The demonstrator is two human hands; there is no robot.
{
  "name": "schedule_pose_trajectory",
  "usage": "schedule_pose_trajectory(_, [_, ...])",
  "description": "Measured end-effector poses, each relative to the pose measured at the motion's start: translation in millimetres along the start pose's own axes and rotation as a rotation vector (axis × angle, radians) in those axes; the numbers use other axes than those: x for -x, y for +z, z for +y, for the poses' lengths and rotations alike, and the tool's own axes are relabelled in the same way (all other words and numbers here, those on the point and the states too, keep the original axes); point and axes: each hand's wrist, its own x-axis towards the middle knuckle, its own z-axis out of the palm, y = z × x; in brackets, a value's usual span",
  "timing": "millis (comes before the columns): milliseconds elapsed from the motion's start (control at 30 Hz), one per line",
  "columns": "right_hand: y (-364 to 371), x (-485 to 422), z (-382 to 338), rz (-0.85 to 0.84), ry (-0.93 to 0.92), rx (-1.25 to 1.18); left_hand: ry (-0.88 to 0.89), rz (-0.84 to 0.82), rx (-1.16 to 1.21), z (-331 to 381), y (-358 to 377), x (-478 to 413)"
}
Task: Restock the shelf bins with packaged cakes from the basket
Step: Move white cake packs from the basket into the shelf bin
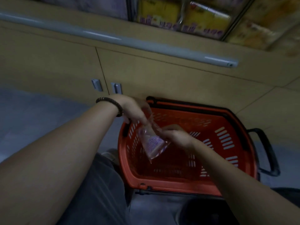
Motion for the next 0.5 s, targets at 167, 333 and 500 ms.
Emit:
schedule_pose_trajectory(167, [-36.7,54.4,-54.9,-0.067,-0.197,-0.131,0.179,-0.020,0.325,-8.4,-0.6,29.7])
schedule_pose_trajectory(333, [-52.0,101.4,-108.2,0.083,-0.307,-0.147,0.420,0.173,0.447,4.8,-1.7,68.6])
schedule_pose_trajectory(500, [-59.3,136.7,-159.9,0.113,-0.400,-0.136,0.501,0.363,0.537,8.0,-16.0,131.5])
